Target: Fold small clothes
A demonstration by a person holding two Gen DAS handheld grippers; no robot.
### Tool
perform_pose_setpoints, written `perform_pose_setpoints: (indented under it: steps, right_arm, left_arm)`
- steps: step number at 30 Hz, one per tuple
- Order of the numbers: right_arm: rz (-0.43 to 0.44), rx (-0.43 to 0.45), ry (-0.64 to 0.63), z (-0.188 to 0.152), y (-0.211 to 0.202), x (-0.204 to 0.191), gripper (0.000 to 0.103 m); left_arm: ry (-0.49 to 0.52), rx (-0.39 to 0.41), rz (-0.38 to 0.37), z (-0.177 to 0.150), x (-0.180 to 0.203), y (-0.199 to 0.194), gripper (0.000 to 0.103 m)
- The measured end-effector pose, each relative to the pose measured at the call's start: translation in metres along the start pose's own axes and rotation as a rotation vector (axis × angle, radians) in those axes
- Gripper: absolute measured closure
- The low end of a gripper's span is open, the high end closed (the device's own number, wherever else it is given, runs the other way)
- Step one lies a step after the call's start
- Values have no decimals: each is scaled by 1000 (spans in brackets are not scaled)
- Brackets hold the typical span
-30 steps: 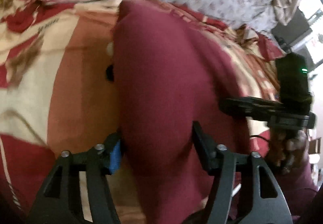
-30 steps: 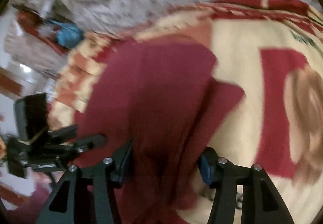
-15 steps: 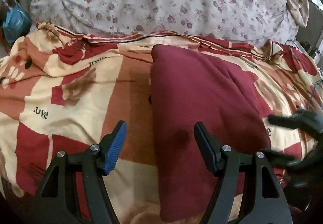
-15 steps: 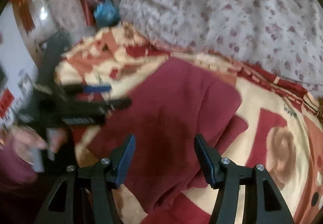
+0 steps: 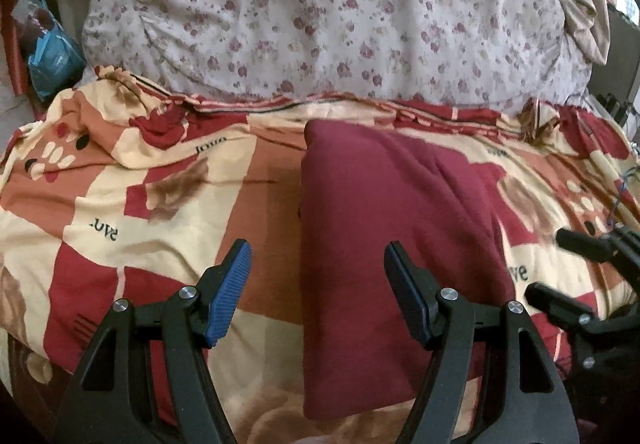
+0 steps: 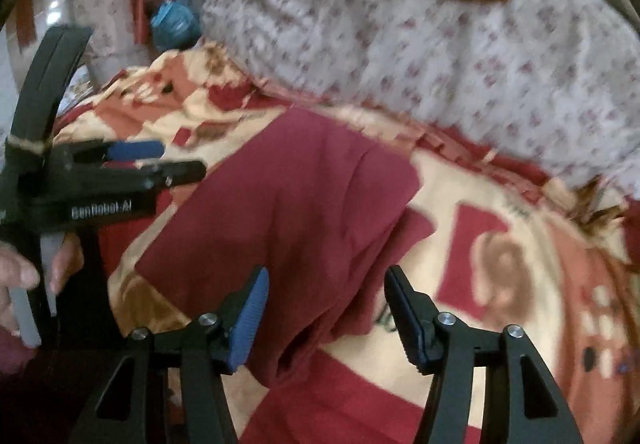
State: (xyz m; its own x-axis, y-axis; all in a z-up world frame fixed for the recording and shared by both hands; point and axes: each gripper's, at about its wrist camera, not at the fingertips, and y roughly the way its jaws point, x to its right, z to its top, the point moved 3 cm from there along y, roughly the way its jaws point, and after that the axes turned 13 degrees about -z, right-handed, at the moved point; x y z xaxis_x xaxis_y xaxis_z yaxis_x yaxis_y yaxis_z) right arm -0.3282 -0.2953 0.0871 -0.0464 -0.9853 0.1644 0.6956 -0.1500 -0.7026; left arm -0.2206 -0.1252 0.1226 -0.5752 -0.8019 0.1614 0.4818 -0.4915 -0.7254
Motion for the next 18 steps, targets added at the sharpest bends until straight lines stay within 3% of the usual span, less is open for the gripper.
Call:
perform_pose_setpoints:
  steps: [4,15,18]
  right_arm:
    - [-71,59,69,12,-13,4,27]
    - [-105,6,185,17,13,0,25]
    - [-111,-5,204,17,18,1,17]
  left_arm:
    - [-12,32,10,4,1,-6,34]
    - [-27,44,43,2,-3,-3,34]
    - [-34,46,45,2,-3,-1,34]
